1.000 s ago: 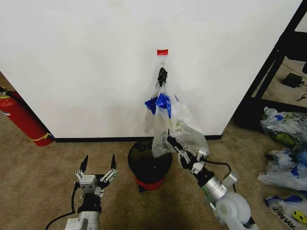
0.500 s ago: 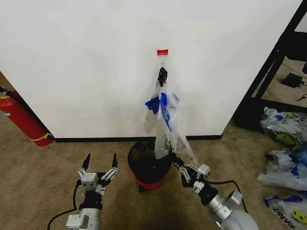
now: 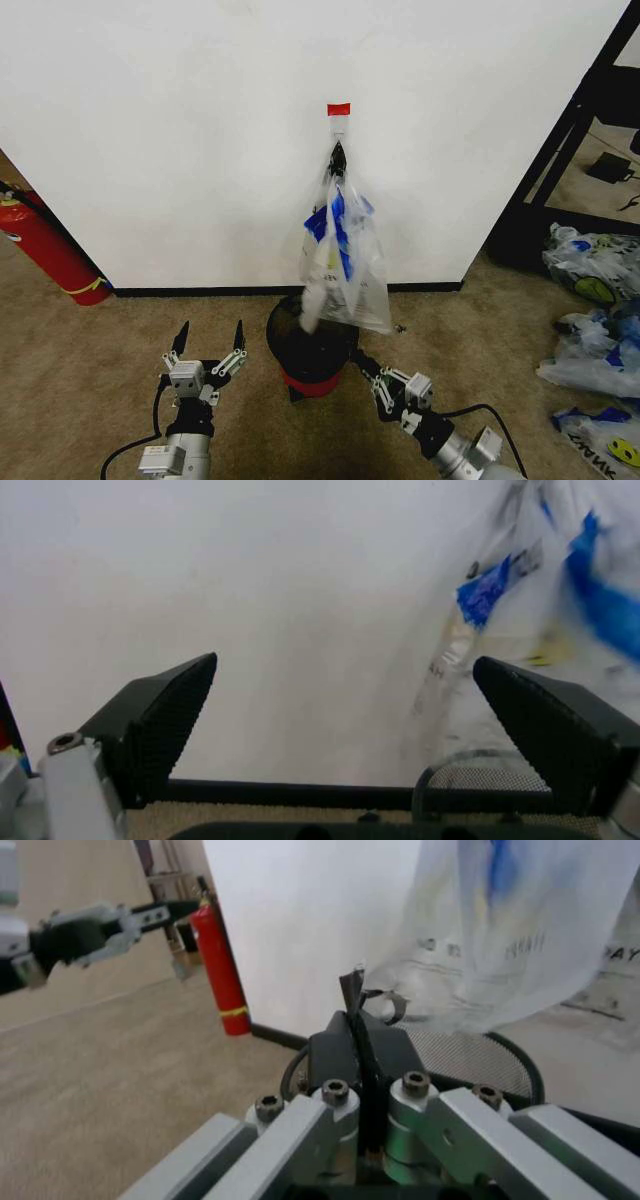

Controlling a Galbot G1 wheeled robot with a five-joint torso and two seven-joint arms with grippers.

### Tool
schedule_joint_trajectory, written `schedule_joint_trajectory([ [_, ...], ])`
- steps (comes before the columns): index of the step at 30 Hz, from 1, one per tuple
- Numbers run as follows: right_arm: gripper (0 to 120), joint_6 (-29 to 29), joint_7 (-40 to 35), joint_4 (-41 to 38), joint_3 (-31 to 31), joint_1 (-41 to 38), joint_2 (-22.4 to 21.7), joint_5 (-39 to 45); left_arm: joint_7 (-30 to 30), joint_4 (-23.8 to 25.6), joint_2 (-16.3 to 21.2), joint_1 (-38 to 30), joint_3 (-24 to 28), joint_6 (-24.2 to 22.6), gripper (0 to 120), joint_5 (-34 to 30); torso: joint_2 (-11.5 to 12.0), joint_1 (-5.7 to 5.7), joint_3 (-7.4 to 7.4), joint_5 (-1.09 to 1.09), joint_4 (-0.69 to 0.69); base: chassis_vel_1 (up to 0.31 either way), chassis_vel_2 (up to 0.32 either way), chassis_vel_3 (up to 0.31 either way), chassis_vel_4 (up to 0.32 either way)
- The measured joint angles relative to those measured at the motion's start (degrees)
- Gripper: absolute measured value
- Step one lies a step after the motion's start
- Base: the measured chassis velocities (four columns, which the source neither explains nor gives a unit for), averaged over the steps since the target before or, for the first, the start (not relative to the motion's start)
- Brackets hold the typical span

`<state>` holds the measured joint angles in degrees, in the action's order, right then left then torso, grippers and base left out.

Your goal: Pick up the garbage bag from the wall and place it over the trash bin.

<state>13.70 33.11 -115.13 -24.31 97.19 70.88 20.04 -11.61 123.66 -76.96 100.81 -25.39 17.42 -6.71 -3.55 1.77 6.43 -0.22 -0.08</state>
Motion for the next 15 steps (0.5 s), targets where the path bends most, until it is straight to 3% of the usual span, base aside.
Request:
schedule_joint_trajectory([
  [9, 0, -0.3, -1.7, 0.1, 0.2, -1.7, 0.0, 1.5, 0.0, -0.5, -0.2, -0.3, 0.4, 0.0, 100, 0.1, 0.0, 0.00, 0.00, 0.00, 0.00, 0.000, 0.000, 0.000, 0.000],
  [15, 2, -3.5, -8.2, 1.4, 0.6, -7.8, 0.4, 4.8, 0.0, -0.5, -0.1, -0.2, 0.4, 0.0, 100, 0.3, 0.0, 0.00, 0.00, 0.00, 0.01, 0.000, 0.000, 0.000, 0.000],
])
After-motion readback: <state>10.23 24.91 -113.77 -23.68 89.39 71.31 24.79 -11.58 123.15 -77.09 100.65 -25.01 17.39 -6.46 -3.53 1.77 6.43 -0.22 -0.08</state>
